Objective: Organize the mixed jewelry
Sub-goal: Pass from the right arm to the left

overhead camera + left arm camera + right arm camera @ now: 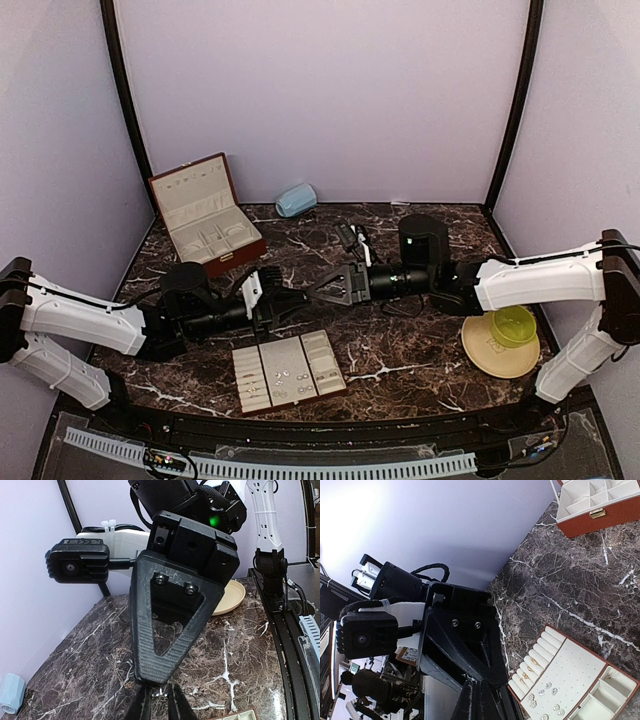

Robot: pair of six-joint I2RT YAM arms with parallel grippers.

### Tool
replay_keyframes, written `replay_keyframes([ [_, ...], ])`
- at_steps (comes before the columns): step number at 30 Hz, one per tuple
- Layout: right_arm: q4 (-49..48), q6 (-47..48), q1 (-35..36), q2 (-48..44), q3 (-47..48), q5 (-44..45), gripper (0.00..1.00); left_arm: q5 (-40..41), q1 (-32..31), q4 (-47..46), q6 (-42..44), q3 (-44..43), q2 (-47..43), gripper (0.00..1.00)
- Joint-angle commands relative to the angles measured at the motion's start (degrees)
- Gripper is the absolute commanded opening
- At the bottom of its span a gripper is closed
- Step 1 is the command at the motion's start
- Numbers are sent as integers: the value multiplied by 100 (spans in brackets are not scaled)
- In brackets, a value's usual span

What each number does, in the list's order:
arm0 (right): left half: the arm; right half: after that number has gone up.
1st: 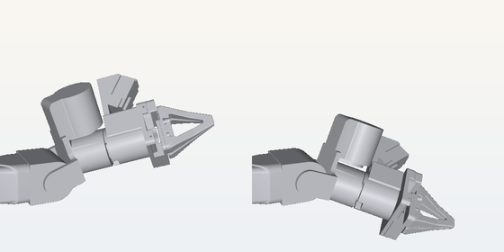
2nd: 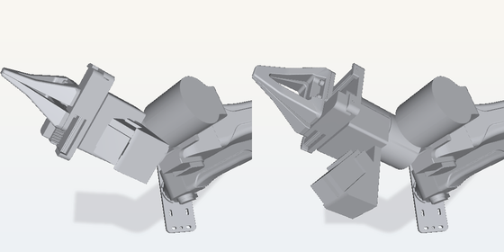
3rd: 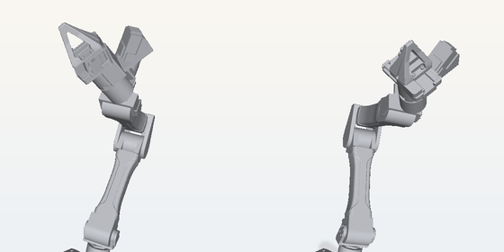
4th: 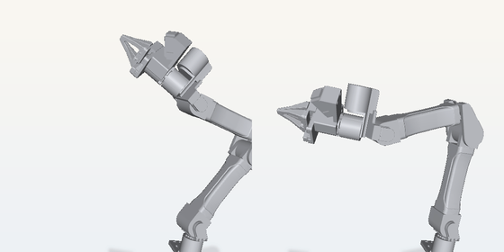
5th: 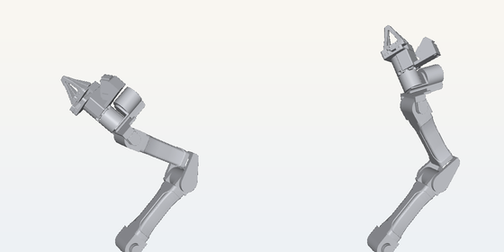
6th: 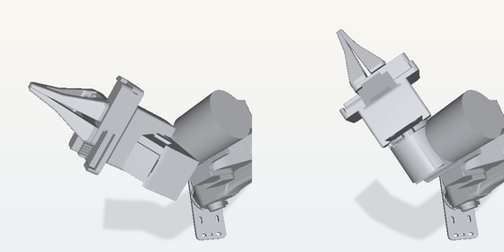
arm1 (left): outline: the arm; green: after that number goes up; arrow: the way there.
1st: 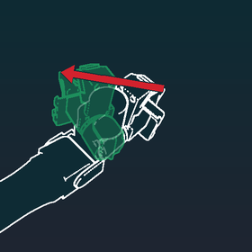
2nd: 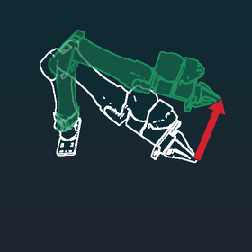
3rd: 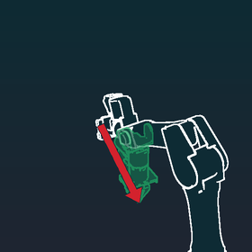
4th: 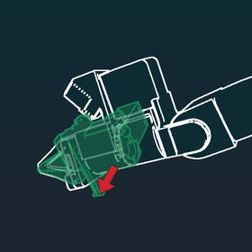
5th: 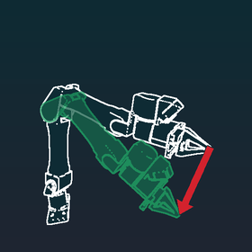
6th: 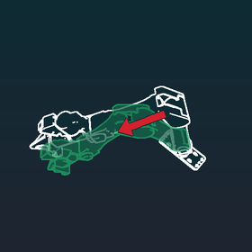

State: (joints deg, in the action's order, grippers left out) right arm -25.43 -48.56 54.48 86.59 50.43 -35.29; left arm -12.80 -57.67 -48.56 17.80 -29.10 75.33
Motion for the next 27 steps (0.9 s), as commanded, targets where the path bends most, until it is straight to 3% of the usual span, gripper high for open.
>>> replay_keyframes([
  [1,-150,-9,45,31,-17,120,0,-29,-50,-214,-33,10,-101,15],
  [3,-154,-34,39,51,-16,118,2,-25,-51,-184,-82,14,-110,14],
  [7,-182,-53,2,-23,-78,249,26,34,-49,-140,-221,73,-178,13],
  [11,-208,-69,-75,-138,-201,331,36,215,-50,73,-468,150,-320,13],
  [18,550,380,-113,-274,-211,759,38,413,-39,1744,-636,38,-938,13],
  [27,738,644,-86,-15,110,-84,37,67,-34,4001,92,-565,-1332,14],
])
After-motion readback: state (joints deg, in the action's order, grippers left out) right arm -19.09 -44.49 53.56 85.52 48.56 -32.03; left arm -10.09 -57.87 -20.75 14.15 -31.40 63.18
